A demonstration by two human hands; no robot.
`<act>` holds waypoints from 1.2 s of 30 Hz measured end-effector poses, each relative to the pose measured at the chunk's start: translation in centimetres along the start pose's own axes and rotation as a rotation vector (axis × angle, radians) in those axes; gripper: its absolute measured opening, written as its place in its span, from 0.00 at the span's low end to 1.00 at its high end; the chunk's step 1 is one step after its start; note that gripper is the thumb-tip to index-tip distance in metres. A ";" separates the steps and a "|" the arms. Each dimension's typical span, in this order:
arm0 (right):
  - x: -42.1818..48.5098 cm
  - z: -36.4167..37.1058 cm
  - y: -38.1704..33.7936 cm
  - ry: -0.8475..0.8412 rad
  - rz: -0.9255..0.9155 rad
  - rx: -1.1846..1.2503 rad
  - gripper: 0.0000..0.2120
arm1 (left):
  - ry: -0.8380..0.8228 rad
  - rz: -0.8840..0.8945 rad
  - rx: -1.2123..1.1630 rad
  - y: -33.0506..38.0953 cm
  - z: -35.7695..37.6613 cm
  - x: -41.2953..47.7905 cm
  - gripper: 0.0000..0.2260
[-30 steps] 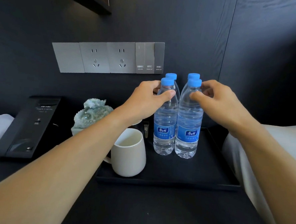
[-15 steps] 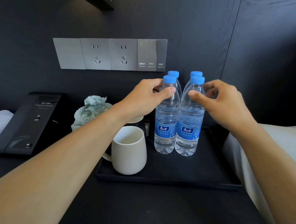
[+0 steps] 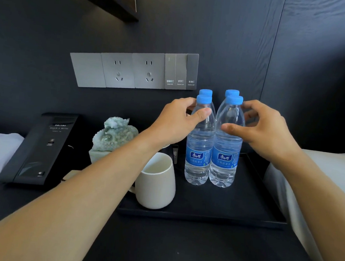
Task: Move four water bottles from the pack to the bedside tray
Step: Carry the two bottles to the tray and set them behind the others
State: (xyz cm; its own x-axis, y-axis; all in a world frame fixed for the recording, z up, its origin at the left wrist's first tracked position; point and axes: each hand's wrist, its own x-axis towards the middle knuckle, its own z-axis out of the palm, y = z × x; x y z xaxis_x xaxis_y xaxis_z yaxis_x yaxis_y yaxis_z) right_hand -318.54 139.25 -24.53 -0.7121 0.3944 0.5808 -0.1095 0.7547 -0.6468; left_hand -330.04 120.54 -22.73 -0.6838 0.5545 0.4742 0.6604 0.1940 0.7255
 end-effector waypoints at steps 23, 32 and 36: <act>0.1 0.4 1.1 -0.006 0.081 0.172 0.27 | -0.007 -0.047 -0.068 -0.3 0.5 0.0 0.18; -0.4 0.6 0.7 -0.019 0.072 0.183 0.25 | 0.033 -0.053 -0.044 -0.1 0.8 -0.8 0.19; -0.4 0.1 0.2 -0.011 0.110 0.187 0.27 | 0.158 -0.065 0.040 0.6 1.0 -1.0 0.21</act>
State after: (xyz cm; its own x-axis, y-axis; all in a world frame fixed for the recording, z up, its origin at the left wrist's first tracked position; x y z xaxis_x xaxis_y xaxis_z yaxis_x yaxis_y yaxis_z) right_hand -318.30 139.18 -24.90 -0.7343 0.4624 0.4969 -0.1567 0.5968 -0.7870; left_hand -328.68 120.91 -23.27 -0.7634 0.4065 0.5019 0.6231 0.2590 0.7380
